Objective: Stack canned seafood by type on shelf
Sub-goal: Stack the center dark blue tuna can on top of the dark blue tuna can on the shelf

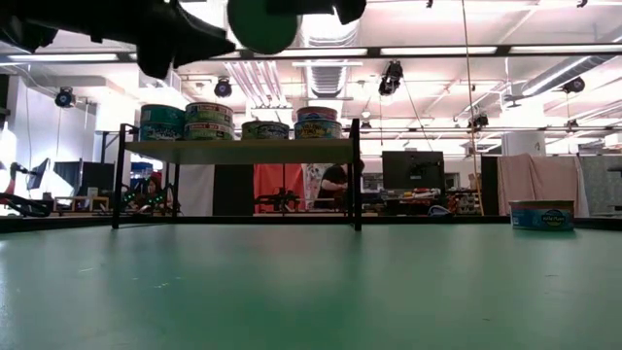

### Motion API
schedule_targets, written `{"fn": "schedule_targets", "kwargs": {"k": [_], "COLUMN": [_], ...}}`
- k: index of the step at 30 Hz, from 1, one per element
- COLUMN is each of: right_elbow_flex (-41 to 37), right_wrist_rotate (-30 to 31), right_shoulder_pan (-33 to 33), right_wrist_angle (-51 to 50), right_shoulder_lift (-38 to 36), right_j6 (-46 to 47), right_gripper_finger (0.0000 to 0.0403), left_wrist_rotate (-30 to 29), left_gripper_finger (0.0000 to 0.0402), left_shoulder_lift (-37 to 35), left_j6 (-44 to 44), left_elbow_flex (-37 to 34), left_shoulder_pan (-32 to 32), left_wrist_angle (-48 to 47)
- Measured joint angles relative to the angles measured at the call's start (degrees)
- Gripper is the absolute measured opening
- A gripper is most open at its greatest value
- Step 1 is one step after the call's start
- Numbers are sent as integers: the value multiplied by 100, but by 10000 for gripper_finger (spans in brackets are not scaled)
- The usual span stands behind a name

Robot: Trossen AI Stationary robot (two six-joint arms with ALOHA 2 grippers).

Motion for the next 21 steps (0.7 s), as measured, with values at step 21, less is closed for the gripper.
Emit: {"fn": "schedule_targets", "kwargs": {"k": [21], "right_elbow_flex": [852], "right_wrist_rotate": [-65], "right_shoulder_pan": [-1278], "right_wrist_angle": [-460], "right_shoulder_lift": [57], "right_j6": [-1301], "right_gripper_finger": [130], "left_wrist_rotate": [-353], "left_gripper_finger": [203], "left_shoulder_lift": [-1544], "left_j6": [-198], "left_elbow_flex": [0], "left_shoulder_pan": [-974], "left_wrist_angle": [-372]}}
